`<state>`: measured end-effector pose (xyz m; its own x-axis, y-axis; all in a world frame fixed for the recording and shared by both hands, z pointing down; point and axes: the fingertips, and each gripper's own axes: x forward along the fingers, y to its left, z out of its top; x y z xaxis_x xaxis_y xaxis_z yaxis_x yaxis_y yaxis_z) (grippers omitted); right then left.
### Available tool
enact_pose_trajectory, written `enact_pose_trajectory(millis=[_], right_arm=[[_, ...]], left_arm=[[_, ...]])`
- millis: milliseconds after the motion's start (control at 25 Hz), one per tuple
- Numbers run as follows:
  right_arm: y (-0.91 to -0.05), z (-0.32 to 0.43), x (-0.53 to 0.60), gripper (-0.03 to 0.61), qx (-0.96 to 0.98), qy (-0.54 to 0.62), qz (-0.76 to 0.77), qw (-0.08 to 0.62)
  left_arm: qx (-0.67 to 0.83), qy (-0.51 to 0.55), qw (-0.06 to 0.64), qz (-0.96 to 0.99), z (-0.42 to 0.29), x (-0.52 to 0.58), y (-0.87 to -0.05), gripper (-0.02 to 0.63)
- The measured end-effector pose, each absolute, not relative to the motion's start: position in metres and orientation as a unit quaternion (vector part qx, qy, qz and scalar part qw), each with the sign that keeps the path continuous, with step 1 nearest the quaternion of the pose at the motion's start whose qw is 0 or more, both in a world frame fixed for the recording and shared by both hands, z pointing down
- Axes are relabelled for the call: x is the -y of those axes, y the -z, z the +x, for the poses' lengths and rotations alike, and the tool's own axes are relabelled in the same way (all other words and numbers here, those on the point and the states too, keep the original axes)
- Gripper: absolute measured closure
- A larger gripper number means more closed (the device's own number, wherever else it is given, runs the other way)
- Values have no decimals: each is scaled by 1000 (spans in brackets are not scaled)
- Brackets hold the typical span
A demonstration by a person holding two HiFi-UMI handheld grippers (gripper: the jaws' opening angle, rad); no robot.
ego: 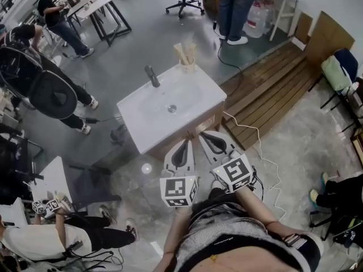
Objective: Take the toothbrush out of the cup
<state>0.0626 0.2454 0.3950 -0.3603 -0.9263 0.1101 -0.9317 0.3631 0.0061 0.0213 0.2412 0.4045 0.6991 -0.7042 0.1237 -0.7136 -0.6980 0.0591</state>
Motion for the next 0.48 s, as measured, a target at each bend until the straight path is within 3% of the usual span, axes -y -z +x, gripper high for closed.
enact_pose_trajectory(millis=[480], right_arm=[[-393, 87, -219, 515, 834, -25, 550, 45]], left_arm=[[399, -43, 56, 914, 48, -218, -408, 614]])
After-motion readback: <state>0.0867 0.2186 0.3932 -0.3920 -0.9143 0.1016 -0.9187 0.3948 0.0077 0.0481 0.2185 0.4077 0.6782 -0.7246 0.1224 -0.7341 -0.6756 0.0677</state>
